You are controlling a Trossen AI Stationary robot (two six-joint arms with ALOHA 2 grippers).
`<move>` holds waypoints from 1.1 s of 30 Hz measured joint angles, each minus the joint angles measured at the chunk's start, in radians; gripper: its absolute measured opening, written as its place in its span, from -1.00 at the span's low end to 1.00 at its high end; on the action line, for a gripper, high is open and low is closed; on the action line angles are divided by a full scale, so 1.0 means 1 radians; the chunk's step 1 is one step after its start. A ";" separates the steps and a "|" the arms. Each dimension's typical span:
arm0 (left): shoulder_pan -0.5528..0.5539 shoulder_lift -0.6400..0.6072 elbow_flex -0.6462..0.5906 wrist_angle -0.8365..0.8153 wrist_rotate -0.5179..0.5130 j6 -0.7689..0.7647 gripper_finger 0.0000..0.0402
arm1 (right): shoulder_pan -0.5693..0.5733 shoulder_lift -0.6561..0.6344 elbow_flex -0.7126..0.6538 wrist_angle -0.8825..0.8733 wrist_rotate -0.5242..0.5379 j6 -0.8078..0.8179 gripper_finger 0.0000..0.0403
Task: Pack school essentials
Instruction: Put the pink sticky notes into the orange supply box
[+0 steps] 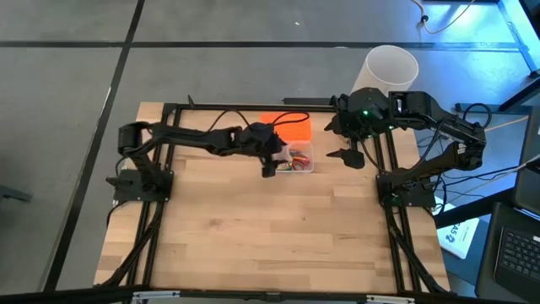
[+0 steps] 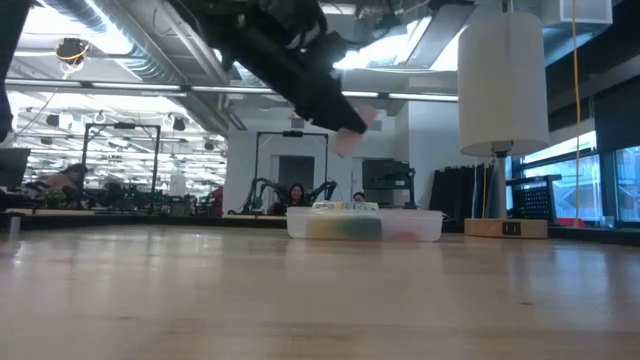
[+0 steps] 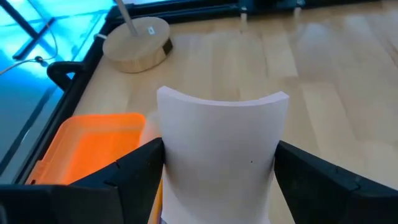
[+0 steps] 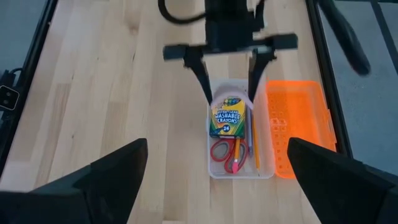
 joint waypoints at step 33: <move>-0.001 0.295 0.221 0.071 -0.005 0.002 0.40 | -0.005 0.000 0.000 -0.128 0.254 0.127 0.91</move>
